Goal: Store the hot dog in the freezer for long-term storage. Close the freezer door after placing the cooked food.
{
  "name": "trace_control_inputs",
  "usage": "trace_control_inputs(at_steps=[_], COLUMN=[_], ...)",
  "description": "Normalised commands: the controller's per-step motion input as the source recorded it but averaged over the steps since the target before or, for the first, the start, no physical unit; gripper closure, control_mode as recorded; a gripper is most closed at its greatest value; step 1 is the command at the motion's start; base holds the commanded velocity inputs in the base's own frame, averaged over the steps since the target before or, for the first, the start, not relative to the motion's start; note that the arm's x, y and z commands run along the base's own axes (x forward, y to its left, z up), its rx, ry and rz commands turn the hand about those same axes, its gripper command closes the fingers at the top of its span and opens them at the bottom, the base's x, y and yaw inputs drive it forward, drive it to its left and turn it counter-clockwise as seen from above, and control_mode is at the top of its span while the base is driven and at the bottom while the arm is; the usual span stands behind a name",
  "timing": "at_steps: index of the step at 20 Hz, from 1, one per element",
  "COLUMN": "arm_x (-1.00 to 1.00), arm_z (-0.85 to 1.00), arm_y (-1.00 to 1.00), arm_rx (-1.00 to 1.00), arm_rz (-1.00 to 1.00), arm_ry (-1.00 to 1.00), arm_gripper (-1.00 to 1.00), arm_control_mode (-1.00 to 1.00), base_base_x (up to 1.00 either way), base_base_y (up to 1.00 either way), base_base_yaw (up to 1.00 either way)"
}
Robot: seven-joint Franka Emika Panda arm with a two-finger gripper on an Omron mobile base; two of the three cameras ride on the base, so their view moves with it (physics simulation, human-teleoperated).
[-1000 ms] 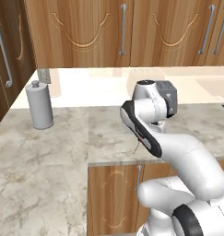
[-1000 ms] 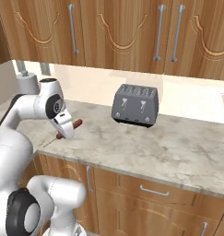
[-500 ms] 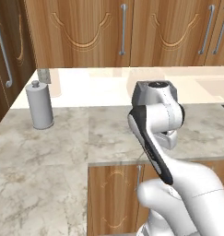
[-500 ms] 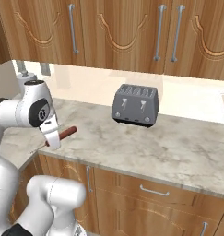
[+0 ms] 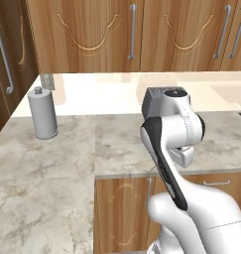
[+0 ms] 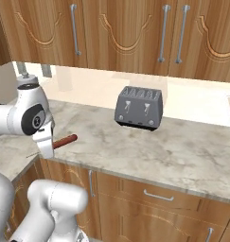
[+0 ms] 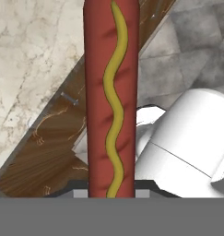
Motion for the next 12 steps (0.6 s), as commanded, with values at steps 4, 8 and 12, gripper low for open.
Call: trace_control_inputs(at_steps=[4, 8, 12], arm_x=[0.00, -0.06, 0.00], arm_z=[0.00, 0.00, 0.00], arm_y=[0.00, -0.03, 0.00], arm_rx=[0.00, 0.00, 0.00], arm_rz=[0.00, -0.03, 0.00], arm_ry=[0.00, 0.00, 0.00], arm_gripper=[1.00, 1.00, 1.00], arm_control_mode=[-1.00, -1.00, 1.00], base_base_x=[0.00, 0.00, -0.39], base_base_y=[0.00, 0.00, -0.41], base_base_yaw=[0.00, 0.00, -0.23])
